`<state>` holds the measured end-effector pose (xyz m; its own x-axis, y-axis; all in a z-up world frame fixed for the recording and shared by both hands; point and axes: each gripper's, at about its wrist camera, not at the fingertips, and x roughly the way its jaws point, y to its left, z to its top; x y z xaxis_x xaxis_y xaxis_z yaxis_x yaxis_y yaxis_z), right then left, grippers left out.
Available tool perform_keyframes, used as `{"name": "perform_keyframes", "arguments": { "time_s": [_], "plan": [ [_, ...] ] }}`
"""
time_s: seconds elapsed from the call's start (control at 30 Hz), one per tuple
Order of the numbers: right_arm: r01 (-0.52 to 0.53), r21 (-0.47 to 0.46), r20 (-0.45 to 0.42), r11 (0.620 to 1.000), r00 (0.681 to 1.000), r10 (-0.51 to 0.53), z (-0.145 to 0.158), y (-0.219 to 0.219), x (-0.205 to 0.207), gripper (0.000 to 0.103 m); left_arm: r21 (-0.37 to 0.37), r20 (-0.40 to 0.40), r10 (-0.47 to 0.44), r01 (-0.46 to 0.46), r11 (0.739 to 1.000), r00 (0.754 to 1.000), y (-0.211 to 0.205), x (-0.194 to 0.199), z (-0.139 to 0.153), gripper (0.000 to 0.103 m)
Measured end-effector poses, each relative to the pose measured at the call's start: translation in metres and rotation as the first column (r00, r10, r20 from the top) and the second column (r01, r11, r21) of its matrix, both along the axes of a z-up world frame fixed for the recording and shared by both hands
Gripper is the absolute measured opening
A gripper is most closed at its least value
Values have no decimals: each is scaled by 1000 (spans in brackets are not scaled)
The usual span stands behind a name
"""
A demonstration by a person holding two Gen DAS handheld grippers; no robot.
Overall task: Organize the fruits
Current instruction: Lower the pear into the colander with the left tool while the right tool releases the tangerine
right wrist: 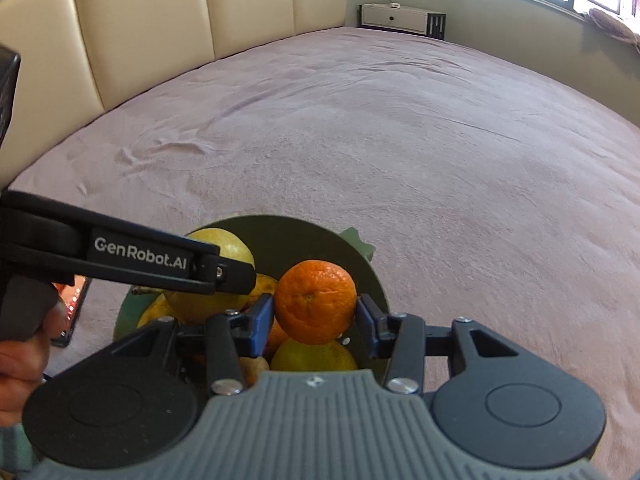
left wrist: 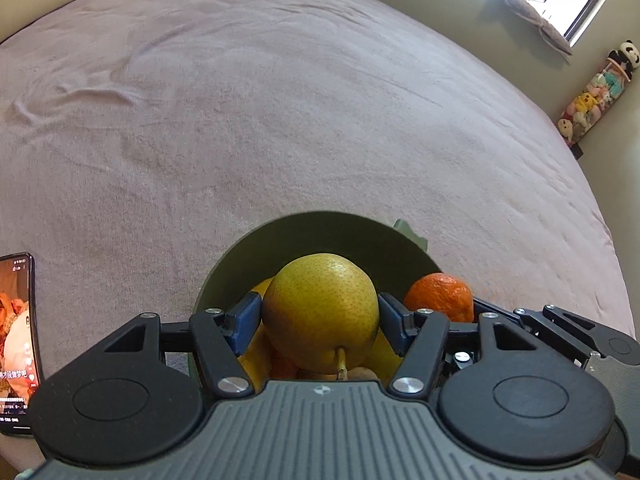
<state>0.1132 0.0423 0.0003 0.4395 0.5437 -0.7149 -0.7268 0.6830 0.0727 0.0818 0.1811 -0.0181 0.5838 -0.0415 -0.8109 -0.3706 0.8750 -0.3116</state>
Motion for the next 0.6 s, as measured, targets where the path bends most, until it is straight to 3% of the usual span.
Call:
{"name": "perform_keyframes", "arguments": {
  "time_s": [0.27,0.6],
  "plan": [
    [-31,-44,46,999,998,33,-12,12,3,43,-9,-39,11,-11,1000,999,4,4,-1,72],
    [-35,-71,38,997,999,38,-26,22,9,43,1,-90,-19,19,1000,996,3,6,-1,73]
  ]
}}
